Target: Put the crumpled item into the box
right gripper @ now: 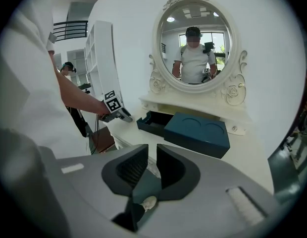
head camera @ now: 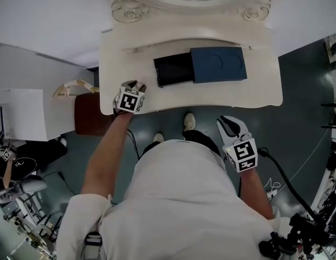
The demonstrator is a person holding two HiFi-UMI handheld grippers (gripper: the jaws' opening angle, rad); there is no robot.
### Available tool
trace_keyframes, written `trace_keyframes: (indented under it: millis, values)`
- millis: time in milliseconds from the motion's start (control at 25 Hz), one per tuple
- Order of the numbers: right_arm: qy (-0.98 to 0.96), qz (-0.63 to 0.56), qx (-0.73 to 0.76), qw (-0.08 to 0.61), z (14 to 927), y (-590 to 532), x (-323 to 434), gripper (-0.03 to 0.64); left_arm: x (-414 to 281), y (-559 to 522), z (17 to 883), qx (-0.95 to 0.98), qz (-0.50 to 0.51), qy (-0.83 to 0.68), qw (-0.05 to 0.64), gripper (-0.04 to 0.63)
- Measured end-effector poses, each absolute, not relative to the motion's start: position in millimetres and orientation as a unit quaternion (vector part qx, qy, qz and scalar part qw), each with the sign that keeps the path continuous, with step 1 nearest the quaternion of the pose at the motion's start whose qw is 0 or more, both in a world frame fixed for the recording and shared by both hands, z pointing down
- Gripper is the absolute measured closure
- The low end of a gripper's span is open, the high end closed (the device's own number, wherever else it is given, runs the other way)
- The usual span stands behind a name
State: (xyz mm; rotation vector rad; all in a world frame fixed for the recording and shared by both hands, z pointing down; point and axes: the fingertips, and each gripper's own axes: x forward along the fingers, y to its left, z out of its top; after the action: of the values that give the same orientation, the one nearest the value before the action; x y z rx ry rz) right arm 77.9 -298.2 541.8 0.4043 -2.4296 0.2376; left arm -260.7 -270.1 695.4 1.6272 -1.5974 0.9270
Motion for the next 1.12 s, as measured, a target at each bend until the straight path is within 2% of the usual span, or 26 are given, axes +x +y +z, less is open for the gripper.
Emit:
trace_keyframes:
  millis: [160, 560, 840, 1120]
  values:
    - [-0.932, 0.089, 0.144, 0.320, 543.6, -321.5, 77.9, 0.563, -259.4, -274.4, 691.3, 0.614, 0.356, -0.618, 0.340, 0.451]
    - [-0.941, 0.078, 0.121, 0.308, 540.5, -333.9, 77.5, 0.566, -248.2, -280.3, 642.1, 0.619, 0.323, -0.641, 0.320, 0.457]
    - [-0.943, 0.070, 0.124, 0.302, 516.8, -322.7, 90.2, 0.568, -210.4, -291.2, 584.0, 0.651, 0.293, -0.633, 0.299, 0.460]
    - [-0.943, 0.079, 0.129, 0.298, 520.7, -329.0, 105.5, 0.568, -171.9, -334.5, 577.0, 0.676, 0.301, -0.609, 0.285, 0.460]
